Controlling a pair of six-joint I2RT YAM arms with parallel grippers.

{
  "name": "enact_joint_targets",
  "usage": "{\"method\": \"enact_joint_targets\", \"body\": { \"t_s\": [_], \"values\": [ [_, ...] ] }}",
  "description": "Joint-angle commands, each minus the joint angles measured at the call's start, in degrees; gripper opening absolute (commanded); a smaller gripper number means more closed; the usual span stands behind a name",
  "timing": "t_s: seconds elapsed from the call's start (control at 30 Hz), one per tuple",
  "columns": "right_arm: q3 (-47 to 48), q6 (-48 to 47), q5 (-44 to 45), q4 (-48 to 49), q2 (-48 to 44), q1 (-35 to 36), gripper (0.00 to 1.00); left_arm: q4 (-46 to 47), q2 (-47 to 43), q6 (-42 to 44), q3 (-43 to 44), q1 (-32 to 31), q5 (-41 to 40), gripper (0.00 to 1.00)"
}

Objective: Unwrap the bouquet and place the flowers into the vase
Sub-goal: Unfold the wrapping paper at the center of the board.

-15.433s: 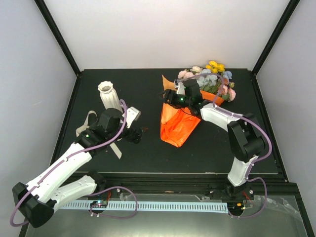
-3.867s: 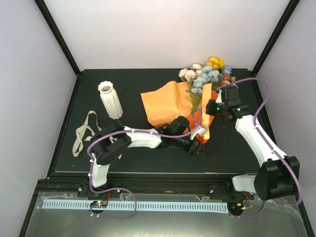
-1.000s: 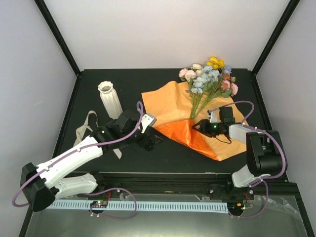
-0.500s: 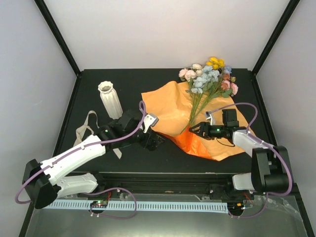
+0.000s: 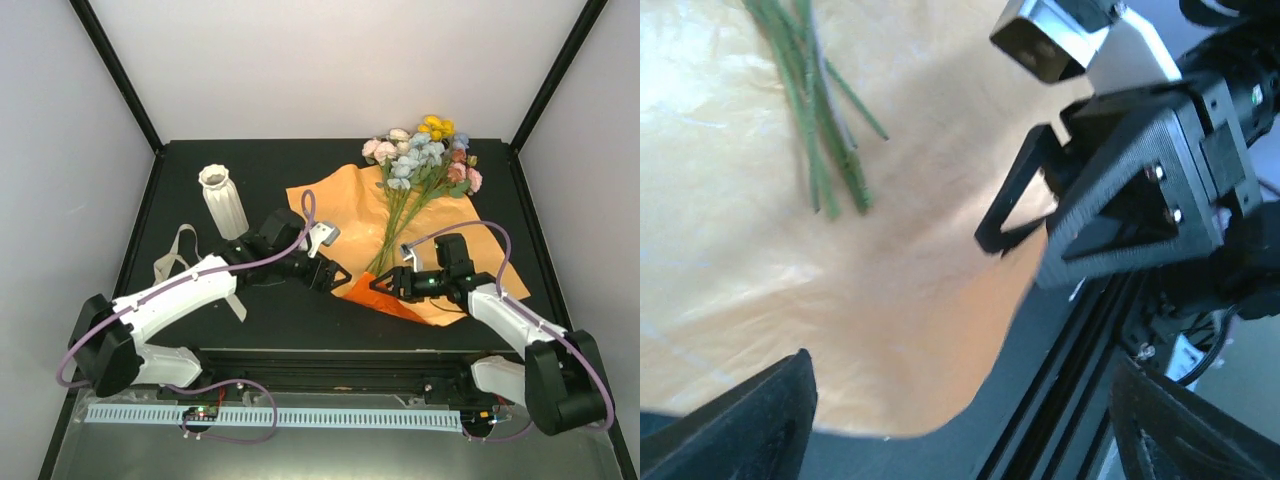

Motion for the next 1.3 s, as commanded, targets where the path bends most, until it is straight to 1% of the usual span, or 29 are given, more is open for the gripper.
{"method": "enact_joint_targets", "body": {
  "t_s": [0.0, 0.07, 0.23, 0.33, 0.5, 0.63, 0.73, 0.87, 0.9, 1.0, 1.1, 1.2, 1.27],
  "values": [
    [-0.6, 6.2, 1.1, 0.6, -5.6, 2.9, 0.62, 4.3, 3.3, -2.0, 3.6, 0.5, 6.1, 0.78],
    [-1.1, 8.3, 1.7, 0.9, -8.5, 3.8, 0.64, 6.0, 4.5, -3.1, 3.3, 0.6, 6.6, 0.71],
    [-1.7, 13.4, 3.0, 1.6, -16.2, 4.4, 0.65, 8.8, 8.1, -4.1, 1.6, 0.6, 7.0, 0.47],
    [0.4, 14.7, 5.0, 0.1, -17.9, 4.4, 0.65, 9.6, 10.3, -3.5, -0.2, 0.6, 6.8, 0.38],
    [4.3, 14.7, 10.7, -1.7, -18.0, 4.4, 0.65, 11.0, 13.0, -3.4, -4.2, 0.6, 8.5, 0.34],
    [4.5, 15.0, 15.2, -1.5, -16.2, 4.3, 0.61, 11.8, 11.7, -4.2, -7.4, 0.4, 9.5, 0.35],
    [2.9, 15.0, 17.1, -0.5, -14.3, 4.4, 0.55, 11.5, 8.9, -4.9, -9.6, 0.5, 9.5, 0.37],
    [1.3, 17.3, 23.3, -2.0, -11.0, 4.4, 0.40, 11.1, 7.0, -5.3, -11.5, 0.4, 9.4, 0.39],
    [1.4, 17.5, 25.0, -3.0, -9.8, 4.4, 0.38, 10.8, 7.1, -5.1, -11.8, 0.4, 9.4, 0.41],
    [3.4, 15.9, 28.1, -4.9, -6.4, 4.3, 0.37, 10.8, 7.0, -5.2, -13.2, 0.4, 9.0, 0.42],
    [5.6, 13.6, 33.6, -6.2, -4.2, 4.3, 0.37, 13.4, 7.3, -6.3, -15.0, 0.4, 9.4, 0.42],
    [8.4, 11.3, 41.1, -7.2, -1.8, 4.3, 0.36, 16.8, 9.1, -7.0, -16.3, 0.4, 10.4, 0.41],
    [10.8, 10.7, 44.6, -7.2, 0.3, 4.2, 0.36, 23.3, 9.8, -7.9, -18.5, 0.4, 14.0, 0.40]
  ]
}}
